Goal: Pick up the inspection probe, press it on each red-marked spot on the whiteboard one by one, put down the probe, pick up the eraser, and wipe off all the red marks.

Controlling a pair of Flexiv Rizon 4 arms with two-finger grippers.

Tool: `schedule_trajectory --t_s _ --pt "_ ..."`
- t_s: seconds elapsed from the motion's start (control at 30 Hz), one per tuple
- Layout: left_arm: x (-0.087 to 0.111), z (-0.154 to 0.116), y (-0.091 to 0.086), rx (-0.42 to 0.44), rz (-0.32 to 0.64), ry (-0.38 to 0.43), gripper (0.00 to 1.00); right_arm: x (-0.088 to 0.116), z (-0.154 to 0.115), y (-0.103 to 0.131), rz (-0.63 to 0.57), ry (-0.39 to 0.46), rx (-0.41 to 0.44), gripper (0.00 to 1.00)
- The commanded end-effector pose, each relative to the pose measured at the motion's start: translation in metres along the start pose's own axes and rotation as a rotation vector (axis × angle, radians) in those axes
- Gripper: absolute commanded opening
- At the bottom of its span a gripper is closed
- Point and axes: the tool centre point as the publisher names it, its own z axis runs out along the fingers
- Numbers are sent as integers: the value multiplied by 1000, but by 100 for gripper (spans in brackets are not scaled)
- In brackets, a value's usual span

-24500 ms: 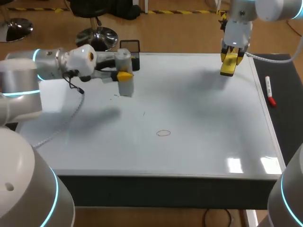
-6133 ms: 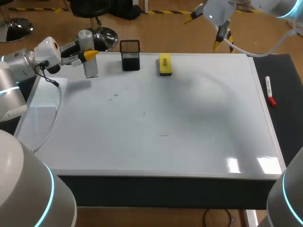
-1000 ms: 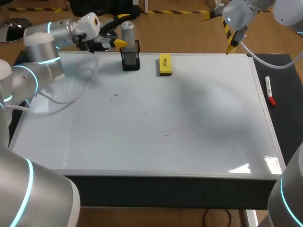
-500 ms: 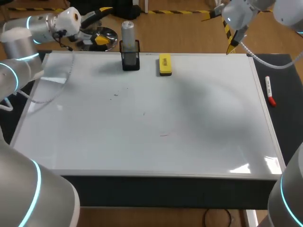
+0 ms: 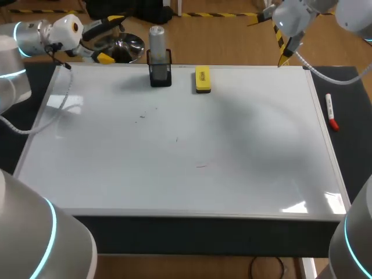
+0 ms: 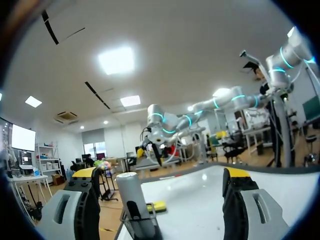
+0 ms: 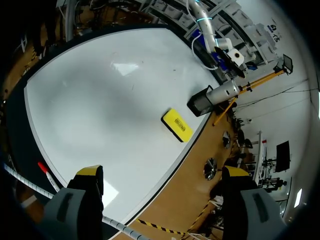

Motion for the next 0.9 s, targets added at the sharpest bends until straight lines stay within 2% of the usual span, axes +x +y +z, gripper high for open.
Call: schedule_trajectory --t_s 0.03,0.37,0.53,0.9 --pt "27 -5 -8 -167 1 -397 100 0 0 0 -2 5 3 100" --pt "42 -20 -2 -178 -25 -448 100 0 0 0 -2 5 3 100" --pt "45 -20 1 -151 -51 -440 100 0 0 0 -2 5 3 100" --pt "45 -20 1 -151 -51 -440 100 0 0 0 -2 5 3 100"
